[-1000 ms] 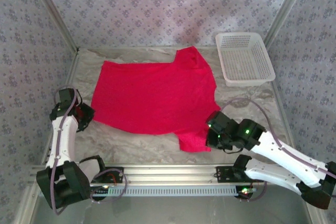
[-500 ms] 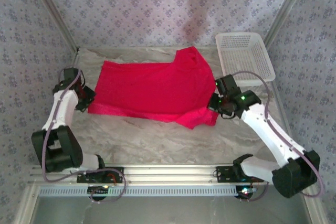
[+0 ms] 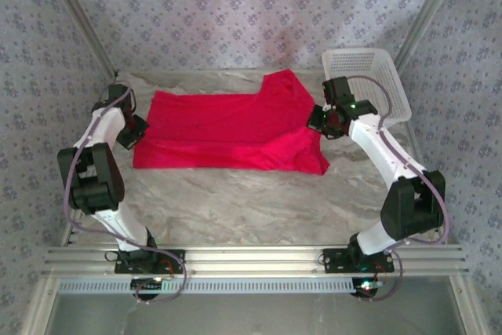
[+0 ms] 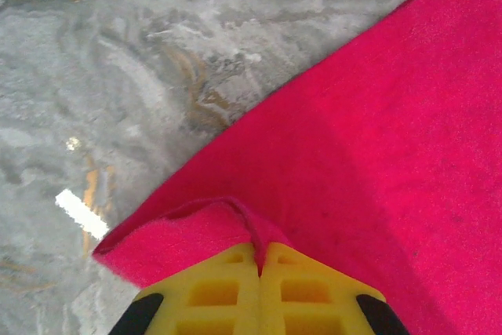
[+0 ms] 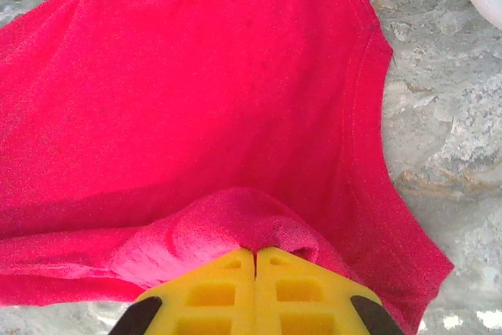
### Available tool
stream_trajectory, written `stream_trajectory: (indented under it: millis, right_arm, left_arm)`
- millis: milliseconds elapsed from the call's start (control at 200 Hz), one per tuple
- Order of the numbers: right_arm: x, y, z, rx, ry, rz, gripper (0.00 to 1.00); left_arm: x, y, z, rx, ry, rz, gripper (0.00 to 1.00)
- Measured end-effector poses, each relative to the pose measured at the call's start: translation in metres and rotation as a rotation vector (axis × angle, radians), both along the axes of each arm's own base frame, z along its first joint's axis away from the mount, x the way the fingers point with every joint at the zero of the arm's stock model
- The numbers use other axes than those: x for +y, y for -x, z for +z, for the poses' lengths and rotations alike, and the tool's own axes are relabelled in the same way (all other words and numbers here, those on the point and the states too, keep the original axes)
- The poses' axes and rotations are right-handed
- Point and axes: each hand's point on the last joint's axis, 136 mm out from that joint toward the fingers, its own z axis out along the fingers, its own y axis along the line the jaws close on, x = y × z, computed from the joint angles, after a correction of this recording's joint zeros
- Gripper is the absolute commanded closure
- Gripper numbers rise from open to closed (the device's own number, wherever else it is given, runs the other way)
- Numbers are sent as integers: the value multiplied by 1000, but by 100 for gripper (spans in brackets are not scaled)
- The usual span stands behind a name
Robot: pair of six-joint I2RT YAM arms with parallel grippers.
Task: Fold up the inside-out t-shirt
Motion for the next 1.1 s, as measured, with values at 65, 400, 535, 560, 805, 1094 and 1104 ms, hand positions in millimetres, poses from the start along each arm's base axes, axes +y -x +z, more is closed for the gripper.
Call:
stream_trajectory:
  millis: [65, 400, 535, 560, 805, 1094, 1104]
  right_arm:
    - [-1, -8, -7, 18, 1, 1, 100]
    - [-8, -62, -40, 89, -22, -23, 78]
    - [-7, -105, -53, 109, -66, -21, 63]
    - [-6, -111, -56, 112, -71, -17, 62]
    - [14, -43, -84, 221, -58, 50, 64]
    - [39, 39, -108, 278, -47, 136, 66]
    - [37, 39, -111, 284, -46, 129, 66]
  left_arm:
    - [-1, -7, -5, 10, 1, -5, 100]
    - [3, -32, -31, 74, -5, -30, 63]
    - [9, -47, -32, 80, -16, -42, 54]
    - [10, -47, -31, 80, -20, -44, 54]
    - [-38, 1, -10, -3, 33, -139, 50]
    - [-72, 22, -61, 39, 231, -176, 51]
    - [-71, 22, -63, 41, 233, -171, 51]
